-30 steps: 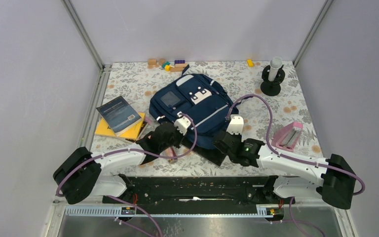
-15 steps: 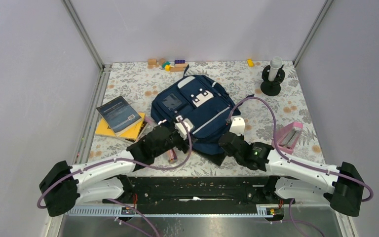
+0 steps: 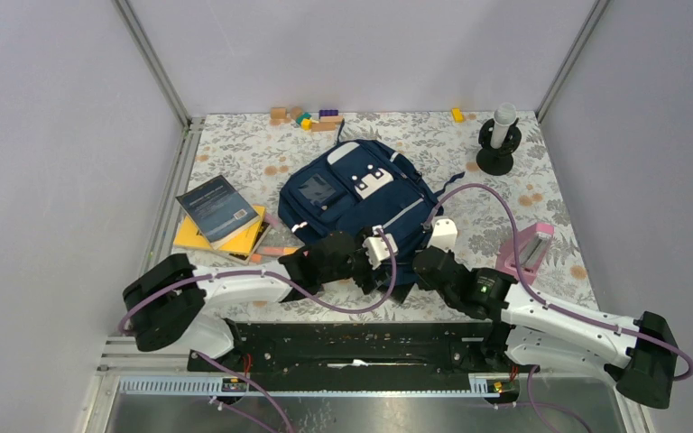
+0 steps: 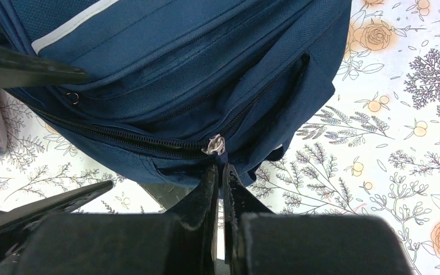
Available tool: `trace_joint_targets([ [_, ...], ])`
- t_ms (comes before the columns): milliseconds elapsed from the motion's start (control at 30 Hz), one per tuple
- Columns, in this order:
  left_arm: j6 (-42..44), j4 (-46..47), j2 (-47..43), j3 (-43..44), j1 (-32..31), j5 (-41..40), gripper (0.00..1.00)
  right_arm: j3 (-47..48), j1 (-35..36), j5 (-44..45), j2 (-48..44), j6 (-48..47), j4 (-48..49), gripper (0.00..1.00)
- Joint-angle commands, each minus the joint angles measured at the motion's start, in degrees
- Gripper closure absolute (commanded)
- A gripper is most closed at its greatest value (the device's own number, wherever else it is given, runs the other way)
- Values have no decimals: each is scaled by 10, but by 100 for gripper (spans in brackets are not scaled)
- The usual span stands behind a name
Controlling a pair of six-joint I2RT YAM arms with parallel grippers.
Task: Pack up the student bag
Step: Unzip the student bag at the center of the board.
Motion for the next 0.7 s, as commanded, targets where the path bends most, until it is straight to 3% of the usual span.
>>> trace_joint_targets([
  [0, -4, 74, 35, 41, -2, 34, 25, -5, -1, -4, -23, -2, 3, 100],
  [333, -40, 97, 108, 77, -4, 84, 28, -11, -1, -8, -22, 2, 12, 100],
  [667, -107, 123, 107, 29, -5, 92, 96, -13, -1, 20, -15, 5, 12, 100],
])
